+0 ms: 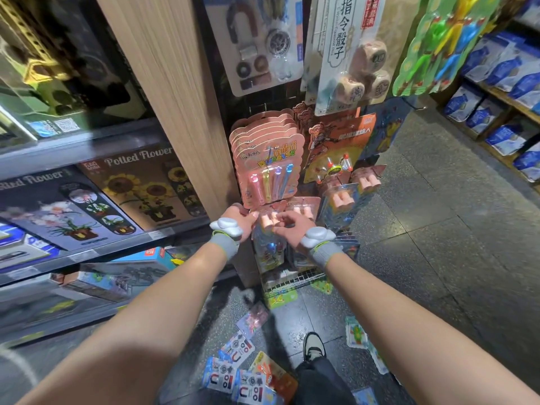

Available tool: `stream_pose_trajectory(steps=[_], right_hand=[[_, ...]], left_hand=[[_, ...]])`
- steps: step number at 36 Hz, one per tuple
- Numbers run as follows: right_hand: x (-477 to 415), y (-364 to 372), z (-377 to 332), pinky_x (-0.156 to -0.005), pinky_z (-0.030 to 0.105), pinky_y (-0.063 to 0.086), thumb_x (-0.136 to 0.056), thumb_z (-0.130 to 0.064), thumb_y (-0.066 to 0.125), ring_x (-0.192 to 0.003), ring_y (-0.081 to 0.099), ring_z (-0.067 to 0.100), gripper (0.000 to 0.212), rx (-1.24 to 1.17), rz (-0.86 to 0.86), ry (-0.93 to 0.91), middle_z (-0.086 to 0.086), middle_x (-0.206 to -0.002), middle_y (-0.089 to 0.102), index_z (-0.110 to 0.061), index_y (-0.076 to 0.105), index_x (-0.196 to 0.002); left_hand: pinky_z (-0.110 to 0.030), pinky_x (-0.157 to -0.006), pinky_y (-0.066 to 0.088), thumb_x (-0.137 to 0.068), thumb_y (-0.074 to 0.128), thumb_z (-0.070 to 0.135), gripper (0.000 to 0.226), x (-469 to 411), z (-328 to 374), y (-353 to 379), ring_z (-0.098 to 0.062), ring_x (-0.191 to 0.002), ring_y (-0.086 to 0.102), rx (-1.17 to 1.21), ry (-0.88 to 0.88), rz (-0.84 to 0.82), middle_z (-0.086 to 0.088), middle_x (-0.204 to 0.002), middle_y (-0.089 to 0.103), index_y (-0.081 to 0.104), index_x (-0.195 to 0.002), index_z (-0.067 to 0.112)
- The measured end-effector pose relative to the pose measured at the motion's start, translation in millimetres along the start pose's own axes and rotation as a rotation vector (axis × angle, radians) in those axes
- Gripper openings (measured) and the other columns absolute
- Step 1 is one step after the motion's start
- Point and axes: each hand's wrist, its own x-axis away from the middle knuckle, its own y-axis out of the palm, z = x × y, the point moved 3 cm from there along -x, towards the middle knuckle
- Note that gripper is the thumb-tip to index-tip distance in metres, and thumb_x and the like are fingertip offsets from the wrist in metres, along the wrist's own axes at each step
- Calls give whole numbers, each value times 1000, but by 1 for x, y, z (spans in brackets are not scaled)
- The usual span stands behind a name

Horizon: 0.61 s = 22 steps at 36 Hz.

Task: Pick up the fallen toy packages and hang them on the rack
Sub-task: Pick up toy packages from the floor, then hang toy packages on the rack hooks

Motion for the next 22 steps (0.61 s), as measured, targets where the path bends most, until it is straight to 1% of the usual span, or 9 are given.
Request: stream_pose_trajectory(steps=[3, 7, 9, 11, 12, 14, 17, 20, 22], right_hand=[[-6, 2, 3, -93, 38, 53, -88, -16, 69, -90, 60, 21, 32, -12, 12, 9, 3, -96, 62, -11, 59, -118], [-8, 2, 9, -90, 39, 53, -86, -18, 71, -93, 62, 25, 19, -2, 34, 6, 9, -103, 66, -12, 62, -102], [-9, 1, 12, -86, 35, 52, -87, -17, 69, -87, 60, 21, 11, -10, 44, 2, 8, -100, 67, -12, 62, -94], [-9, 0, 15, -75, 29, 52, -89, -16, 64, -81, 59, 16, 6, -2, 52, -1, 4, -93, 67, -11, 65, -91], [-8, 2, 19, -69, 26, 51, -91, -16, 62, -79, 59, 14, 9, -4, 40, 10, 1, -90, 66, -9, 66, -91], [-8, 6, 26, -69, 28, 50, -91, -20, 60, -75, 58, 14, 13, 5, 32, 43, -2, -84, 65, -9, 66, -89], [-10, 15, 41, -72, 37, 52, -89, -28, 57, -66, 52, 18, 20, 60, -3, 99, 4, -75, 62, -10, 65, -84], [-1, 34, 60, -65, 36, 48, -83, -37, 57, -62, 50, 18, 24, 91, 5, 161, 3, -71, 62, -14, 62, -75], [14, 51, 75, -66, 39, 54, -74, -44, 56, -61, 54, 19, 31, 96, 51, 199, 2, -69, 65, -14, 59, -70]], left_hand=[[-39, -84, 50, -91, 66, 30, 20, 1, 3, -2, -29, -80, 61, 17, 11, 16, -7, -81, 64, 54, -88, 14], [-43, -87, 51, -86, 73, 12, 28, -3, -6, -2, -25, -76, 54, 176, -49, 21, -1, -63, 52, 47, -76, 17], [-36, -74, 54, -86, 73, 14, 25, 2, -7, -5, -25, -68, 57, 169, -37, 30, -5, -66, 59, 51, -76, 15], [-25, -51, 51, -91, 68, 12, 22, 12, -11, -5, -22, -56, 55, 185, -47, -7, -12, -69, 61, 53, -74, 11], [-22, -43, 45, -94, 63, 9, 24, 13, -18, -3, -20, -53, 53, 205, -68, -44, -15, -71, 60, 54, -72, 8], [-22, -39, 40, -98, 57, 6, 27, 17, -32, -1, -19, -49, 50, 198, -90, -101, -17, -72, 58, 55, -71, 3], [-23, -41, 39, -99, 55, 12, 25, 26, -56, -1, -17, -47, 48, 202, -140, -158, -15, -69, 58, 55, -75, 5], [-22, -43, 36, -101, 54, 17, 31, 41, -86, -2, -16, -46, 44, 166, -160, -217, -9, -62, 55, 52, -71, 9], [-21, -43, 38, -100, 54, 21, 33, 52, -105, -6, -13, -42, 44, 85, -120, -232, -7, -61, 55, 53, -69, 10]])
